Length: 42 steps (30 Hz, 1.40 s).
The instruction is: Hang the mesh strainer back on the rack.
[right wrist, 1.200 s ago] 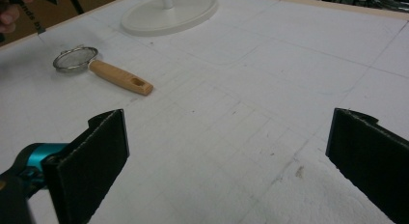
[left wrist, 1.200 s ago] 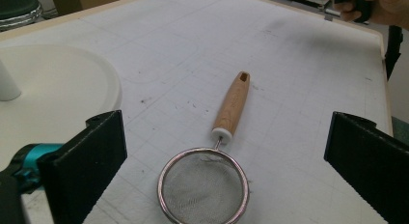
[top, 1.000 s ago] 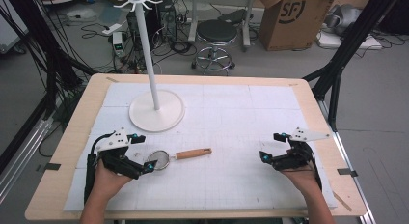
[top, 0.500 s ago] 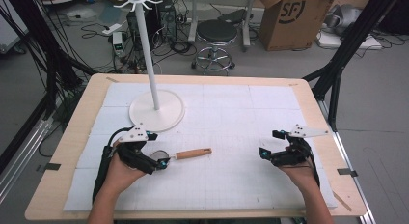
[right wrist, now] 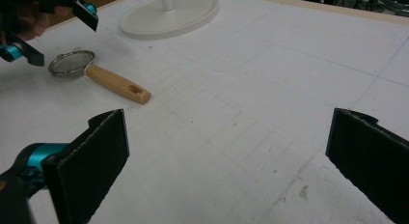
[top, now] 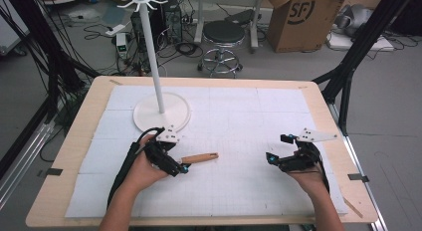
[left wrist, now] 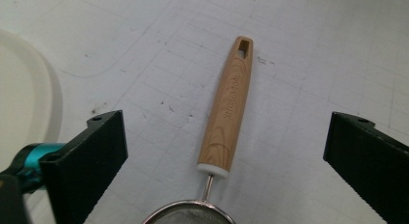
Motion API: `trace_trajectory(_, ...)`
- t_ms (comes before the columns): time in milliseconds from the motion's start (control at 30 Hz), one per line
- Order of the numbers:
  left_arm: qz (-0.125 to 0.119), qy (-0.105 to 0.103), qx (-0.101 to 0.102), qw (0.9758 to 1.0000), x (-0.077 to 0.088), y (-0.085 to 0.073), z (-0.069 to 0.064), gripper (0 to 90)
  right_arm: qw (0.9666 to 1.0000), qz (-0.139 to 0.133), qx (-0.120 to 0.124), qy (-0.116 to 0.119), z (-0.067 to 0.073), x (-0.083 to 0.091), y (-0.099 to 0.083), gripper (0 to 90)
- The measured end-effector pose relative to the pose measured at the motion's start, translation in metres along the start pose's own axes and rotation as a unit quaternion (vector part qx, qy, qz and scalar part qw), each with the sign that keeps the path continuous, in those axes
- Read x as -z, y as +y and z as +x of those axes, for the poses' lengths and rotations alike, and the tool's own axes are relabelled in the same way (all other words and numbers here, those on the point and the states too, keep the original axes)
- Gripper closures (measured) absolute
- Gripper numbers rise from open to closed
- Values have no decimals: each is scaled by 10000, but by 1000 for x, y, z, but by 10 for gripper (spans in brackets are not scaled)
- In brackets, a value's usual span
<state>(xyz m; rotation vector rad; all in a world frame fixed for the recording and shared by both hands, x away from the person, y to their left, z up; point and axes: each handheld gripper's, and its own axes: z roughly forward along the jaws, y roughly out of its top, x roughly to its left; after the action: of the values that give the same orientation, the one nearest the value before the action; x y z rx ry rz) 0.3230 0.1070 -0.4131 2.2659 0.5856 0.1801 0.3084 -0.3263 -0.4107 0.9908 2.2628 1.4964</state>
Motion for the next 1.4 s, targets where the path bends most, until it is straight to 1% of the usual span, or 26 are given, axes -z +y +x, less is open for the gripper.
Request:
trace_trajectory(67, 311, 17, -96, 9995, -6, 2, 1, 99, 10000, -13, 2, 3, 0, 0, 0, 5)
trace_trajectory(133, 536, 59, -160, 9984, -13, 5, 1, 111, 10000, -11, -10, 9, 0, 0, 0, 5)
trace_trajectory(200, 650, 2, -147, 9978, -18, 7, 2, 134, 10000, 1, 20, 21, 0, 0, 1, 5)
trace_trajectory(233, 735, -43, -175, 9971, -19, 9, 3, 165, 10000, 13, 3, 41, 1, 0, 1, 5)
trace_trajectory(267, 811, -46, -157, 9966, -22, 10, 3, 195, 10000, 16, 31, 51, 1, -1, 1, 5)
trace_trajectory(300, 922, -35, -208, 9955, -24, 11, 4, 222, 10000, 11, 34, 47, 1, -1, 1, 5)
trace_trajectory(400, 1061, -44, -194, 9942, -30, 11, 4, 286, 10000, 70, 8, 59, 1, -2, 0, 5)
trace_trajectory(467, 1235, -68, -215, 9921, -33, 8, 4, 354, 9999, 70, 36, 99, 1, -3, 0, 5)
trace_trajectory(533, 1350, 12, -247, 9905, -33, 8, 3, 400, 9999, 73, 57, 111, 2, -3, 0, 5)
trace_trajectory(567, 1301, 38, -192, 9913, -33, 8, 2, 411, 9999, 86, 59, 124, 2, -3, 0, 5)
trace_trajectory(633, 1299, 86, -229, 9912, -33, 8, 3, 468, 9998, 96, 130, 86, 3, -4, 0, 6)
trace_trajectory(667, 1277, 86, -186, 9916, -33, 7, 4, 483, 9998, 89, 181, 75, 4, -4, 1, 6)
trace_trajectory(700, 1298, 98, -241, 9912, -32, 7, 4, 498, 9998, 92, 165, 107, 4, -4, 1, 6)
trace_trajectory(733, 1280, 123, -261, 9914, -33, 8, 4, 508, 9997, 85, 182, 104, 5, -4, 1, 6)
trace_trajectory(767, 1313, 126, -280, 9909, -32, 8, 2, 515, 9997, 82, 189, 92, 5, -4, 1, 6)
trace_trajectory(867, 1316, 54, -335, 9907, -32, 8, 1, 591, 9998, 61, 173, 81, 4, -3, 1, 6)
trace_trajectory(900, 1323, 64, -339, 9906, -32, 8, 0, 606, 9998, 68, 166, 92, 4, -3, 1, 6)
trace_trajectory(1033, 1352, 58, -379, 9901, -32, 9, -2, 636, 9998, 103, 165, 98, 5, -4, 1, 6)
trace_trajectory(1067, 1369, 57, -436, 9896, -32, 9, -3, 654, 9998, 101, 182, 80, 5, -4, 1, 6)
trace_trajectory(1100, 1367, 75, -394, 9898, -32, 9, -4, 675, 9998, 96, 159, 79, 5, -4, 1, 6)
trace_trajectory(1133, 1377, 123, -375, 9897, -32, 10, -5, 679, 9998, 82, 151, 85, 5, -4, 1, 6)
trace_trajectory(1167, 1411, 139, -391, 9891, -32, 10, -6, 680, 9998, 69, 174, 65, 4, -4, 1, 6)
trace_trajectory(1233, 1435, 175, -356, 9889, -33, 11, -7, 681, 9998, 70, 174, 75, 4, -4, 1, 6)
trace_trajectory(1333, 1430, 156, -335, 9890, -33, 11, -6, 675, 9998, 87, 160, 81, 4, -4, 1, 6)
trace_trajectory(1367, 1431, 146, -360, 9889, -33, 11, -5, 668, 9998, 88, 168, 92, 4, -4, 1, 6)
trace_trajectory(1400, 1413, 171, -327, 9893, -34, 11, -5, 656, 9998, 90, 164, 94, 4, -5, 1, 6)
